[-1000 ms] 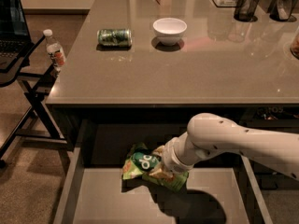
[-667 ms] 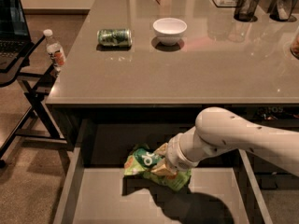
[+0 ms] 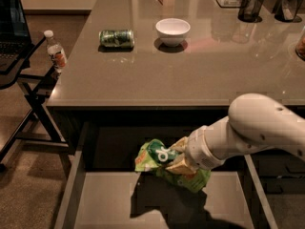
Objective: Pick green rice chip bag from top drawer and place on counter
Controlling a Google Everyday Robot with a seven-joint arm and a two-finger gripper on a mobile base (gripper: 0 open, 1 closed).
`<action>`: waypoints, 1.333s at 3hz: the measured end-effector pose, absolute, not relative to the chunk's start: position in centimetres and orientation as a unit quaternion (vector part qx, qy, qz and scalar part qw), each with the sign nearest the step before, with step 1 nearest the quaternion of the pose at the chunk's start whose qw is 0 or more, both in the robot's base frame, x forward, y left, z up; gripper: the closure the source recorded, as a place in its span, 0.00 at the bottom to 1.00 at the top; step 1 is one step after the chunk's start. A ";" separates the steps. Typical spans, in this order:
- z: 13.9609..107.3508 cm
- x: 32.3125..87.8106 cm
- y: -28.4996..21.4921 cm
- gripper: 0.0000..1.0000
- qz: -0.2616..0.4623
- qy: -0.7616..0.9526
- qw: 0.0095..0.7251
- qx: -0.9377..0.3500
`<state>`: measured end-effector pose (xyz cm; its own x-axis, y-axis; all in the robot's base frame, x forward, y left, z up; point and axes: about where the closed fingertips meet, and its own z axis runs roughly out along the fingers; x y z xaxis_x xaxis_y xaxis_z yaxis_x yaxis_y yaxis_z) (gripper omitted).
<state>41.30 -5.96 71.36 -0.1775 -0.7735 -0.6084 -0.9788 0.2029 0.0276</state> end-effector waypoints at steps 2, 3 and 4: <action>84.6 43.3 -6.3 1.00 0.141 0.706 0.288 -0.632; 93.0 45.8 -7.1 1.00 0.079 0.694 0.321 -0.640; 96.8 49.1 -10.3 1.00 0.050 0.699 0.355 -0.619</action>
Offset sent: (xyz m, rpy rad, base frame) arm 0.0555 -0.0039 0.2304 -0.1088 -0.3410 0.0564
